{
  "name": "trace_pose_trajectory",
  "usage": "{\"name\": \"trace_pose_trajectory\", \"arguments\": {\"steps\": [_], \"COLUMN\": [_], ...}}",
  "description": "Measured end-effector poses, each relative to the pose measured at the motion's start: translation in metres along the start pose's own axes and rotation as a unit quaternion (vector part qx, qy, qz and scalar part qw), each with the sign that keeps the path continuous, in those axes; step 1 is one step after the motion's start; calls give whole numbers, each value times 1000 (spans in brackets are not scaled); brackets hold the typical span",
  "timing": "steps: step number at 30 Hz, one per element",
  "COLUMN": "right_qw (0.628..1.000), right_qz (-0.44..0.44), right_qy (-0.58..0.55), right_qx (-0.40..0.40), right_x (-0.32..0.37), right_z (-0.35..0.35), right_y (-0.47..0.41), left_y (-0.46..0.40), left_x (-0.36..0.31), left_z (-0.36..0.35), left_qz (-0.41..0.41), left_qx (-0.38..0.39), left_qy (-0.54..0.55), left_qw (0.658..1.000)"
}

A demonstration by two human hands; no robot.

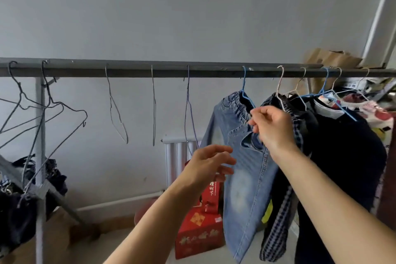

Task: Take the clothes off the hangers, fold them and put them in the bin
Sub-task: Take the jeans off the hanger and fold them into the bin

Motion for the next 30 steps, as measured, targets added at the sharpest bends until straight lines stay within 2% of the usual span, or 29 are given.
{"name": "trace_pose_trajectory", "arguments": {"steps": [3,5,6,8,13,17,20,25,27,30], "right_qw": [974,937,925,930,956,965,963,968,973,968], "right_qz": [68,50,26,-24,-126,-160,-180,-171,-149,-121], "right_qy": [217,345,373,347,160,42,-9,9,61,132], "right_qx": [-18,35,66,116,213,202,200,186,165,177], "right_x": [6,-8,-19,-34,-46,-41,-36,-36,-33,-16], "right_z": [19,14,9,0,-21,-26,-26,-20,-12,-3], "right_y": [-49,-72,-80,-89,-85,-82,-79,-84,-92,-103], "left_y": [-20,-38,-46,-61,-74,-77,-78,-79,-80,-81], "left_x": [-11,-20,-24,-33,-45,-60,-75,-88,-88,-88], "left_z": [-19,-28,-31,-40,-47,-37,-40,-49,-52,-54], "left_qz": [-2,0,2,5,-10,-72,-116,-144,-145,-150], "left_qx": [-7,-27,-36,-48,-76,-120,-102,-83,-78,-71], "left_qy": [-6,-10,-8,-10,-40,-96,-119,-130,-120,-111], "left_qw": [1000,1000,999,999,996,985,981,978,979,980]}}
Point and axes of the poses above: each hand's wrist, its own y-axis away from the middle knuckle, its own z-axis out of the back of the hand, x = y × z, the point moved 8 cm from there along -y, towards the middle knuckle, and after that the axes turned 1 degree about -y, right-handed, at the moved point
